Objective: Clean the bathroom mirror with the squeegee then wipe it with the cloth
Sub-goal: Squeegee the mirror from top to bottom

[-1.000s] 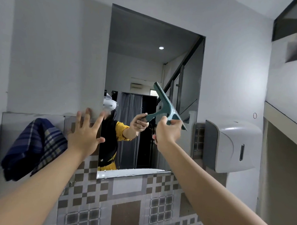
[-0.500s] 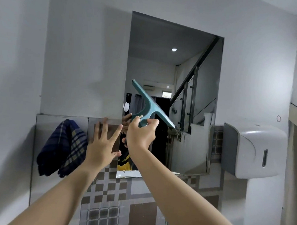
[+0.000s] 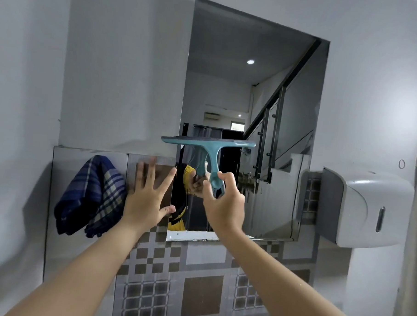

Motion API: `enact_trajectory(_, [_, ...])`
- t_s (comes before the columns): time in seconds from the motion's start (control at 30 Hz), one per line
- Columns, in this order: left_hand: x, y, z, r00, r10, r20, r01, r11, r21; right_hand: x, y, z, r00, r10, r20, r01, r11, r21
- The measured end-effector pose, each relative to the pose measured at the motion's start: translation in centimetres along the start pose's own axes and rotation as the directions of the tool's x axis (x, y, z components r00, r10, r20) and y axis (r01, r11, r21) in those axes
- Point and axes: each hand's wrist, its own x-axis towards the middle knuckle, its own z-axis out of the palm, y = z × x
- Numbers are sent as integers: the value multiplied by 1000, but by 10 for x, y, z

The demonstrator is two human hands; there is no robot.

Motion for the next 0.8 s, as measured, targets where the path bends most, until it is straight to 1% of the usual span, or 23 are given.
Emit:
enact_trajectory(0.17, [-1, -2, 3, 1000, 16, -4, -16, 1000, -4, 30, 18, -31, 985, -160, 72, 170, 969, -177])
enact_trajectory(0.33, [-4, -6, 9, 998, 52, -30, -52, 999, -12, 53, 33, -51, 961, -252, 110, 273, 925, -263])
enact_trajectory(0.5, [-6, -10, 13, 995, 86, -52, -86, 996, -6, 67, 47, -64, 934, -320, 159, 355, 882, -309])
enact_trajectory(0.63, [-6, -11, 15, 996, 78, -49, -77, 997, 24, 73, 58, -76, 910, -374, 179, 413, 848, -331])
enact_trajectory(0.8, [-6, -10, 17, 998, 50, -25, -49, 999, 13, 77, 80, -96, 888, -415, 201, 460, 818, -344])
